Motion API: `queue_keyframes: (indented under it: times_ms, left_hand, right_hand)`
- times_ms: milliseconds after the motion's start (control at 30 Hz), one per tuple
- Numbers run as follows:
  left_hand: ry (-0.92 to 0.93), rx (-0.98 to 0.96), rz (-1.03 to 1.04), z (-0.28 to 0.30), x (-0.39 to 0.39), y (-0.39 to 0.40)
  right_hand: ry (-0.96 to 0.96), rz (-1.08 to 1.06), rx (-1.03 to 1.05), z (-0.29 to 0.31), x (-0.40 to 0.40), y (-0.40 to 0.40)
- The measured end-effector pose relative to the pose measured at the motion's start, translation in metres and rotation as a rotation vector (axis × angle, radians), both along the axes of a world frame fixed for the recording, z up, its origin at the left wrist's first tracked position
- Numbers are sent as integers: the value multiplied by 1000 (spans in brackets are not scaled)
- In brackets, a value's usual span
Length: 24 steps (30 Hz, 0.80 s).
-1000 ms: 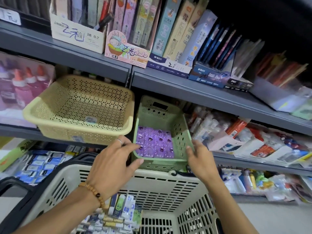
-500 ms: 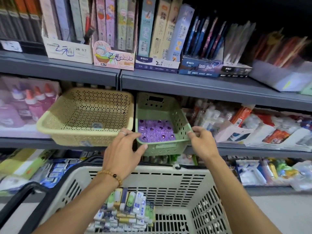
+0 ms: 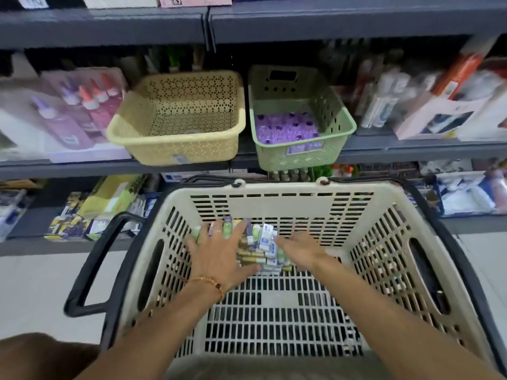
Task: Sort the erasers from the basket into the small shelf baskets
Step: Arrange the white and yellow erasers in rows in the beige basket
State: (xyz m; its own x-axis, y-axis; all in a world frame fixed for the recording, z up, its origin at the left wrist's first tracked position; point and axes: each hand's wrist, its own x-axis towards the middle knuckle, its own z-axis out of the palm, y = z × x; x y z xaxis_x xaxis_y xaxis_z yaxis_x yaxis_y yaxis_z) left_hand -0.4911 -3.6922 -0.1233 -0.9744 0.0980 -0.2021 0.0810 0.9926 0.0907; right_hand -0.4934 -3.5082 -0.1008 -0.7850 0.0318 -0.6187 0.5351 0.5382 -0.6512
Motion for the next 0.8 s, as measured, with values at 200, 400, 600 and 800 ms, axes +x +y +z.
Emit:
queue_keyframes:
  times_ms: [200, 400, 600, 800]
  left_hand:
    - [169, -58, -19, -20, -6, -5]
    - [190, -26, -62, -22, -15, -38]
    - [199, -76, -95, -19, -18, -71]
    - [103, -54, -152, -13, -31, -109]
  right_hand:
    - [-73, -180, -129, -28, -16, -25]
    - [-157, -249, -261, -36, -32, -55]
    - [-106, -265, -361, -32, -46, -97]
    - [-202, -293, -507, -33, -51, -113]
